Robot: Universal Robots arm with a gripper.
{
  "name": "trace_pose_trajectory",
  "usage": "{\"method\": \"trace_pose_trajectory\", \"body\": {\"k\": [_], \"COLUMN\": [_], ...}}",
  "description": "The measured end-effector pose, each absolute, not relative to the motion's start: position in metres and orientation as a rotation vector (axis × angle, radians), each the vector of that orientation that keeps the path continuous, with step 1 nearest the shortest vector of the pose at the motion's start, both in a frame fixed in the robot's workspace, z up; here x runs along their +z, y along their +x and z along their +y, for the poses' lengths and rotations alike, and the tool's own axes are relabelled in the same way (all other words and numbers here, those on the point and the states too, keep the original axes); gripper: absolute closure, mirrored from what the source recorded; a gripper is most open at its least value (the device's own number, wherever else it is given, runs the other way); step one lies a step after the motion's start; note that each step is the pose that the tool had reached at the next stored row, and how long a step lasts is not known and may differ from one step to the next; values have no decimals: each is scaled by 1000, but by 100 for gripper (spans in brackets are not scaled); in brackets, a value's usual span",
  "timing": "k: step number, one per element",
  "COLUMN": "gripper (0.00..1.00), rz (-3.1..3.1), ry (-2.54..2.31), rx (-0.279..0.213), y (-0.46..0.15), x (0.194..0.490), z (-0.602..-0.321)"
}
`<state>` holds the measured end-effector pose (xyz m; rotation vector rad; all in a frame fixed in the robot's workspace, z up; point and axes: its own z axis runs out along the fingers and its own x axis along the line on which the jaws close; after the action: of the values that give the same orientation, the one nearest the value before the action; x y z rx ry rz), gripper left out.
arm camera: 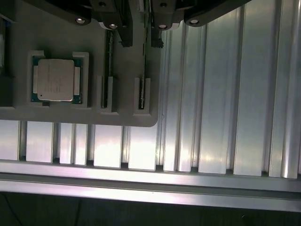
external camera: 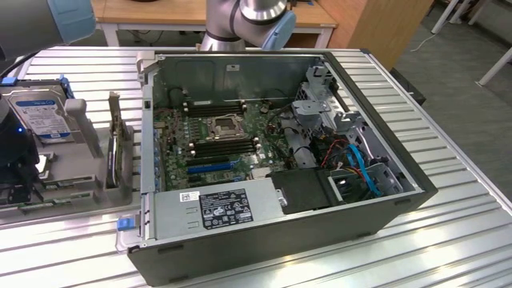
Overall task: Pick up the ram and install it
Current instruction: 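Pick up the ram and move it above insertion slot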
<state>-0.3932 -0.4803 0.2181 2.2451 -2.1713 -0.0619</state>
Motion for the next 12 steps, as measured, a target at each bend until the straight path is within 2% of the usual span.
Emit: {"method": "trace_pose_trajectory", "body": {"k": [12], "gripper": [70], "rz": [-2171], "ry": [2245], "rx": [-62], "y": [-393], "x": [210], "z": [-480]}}
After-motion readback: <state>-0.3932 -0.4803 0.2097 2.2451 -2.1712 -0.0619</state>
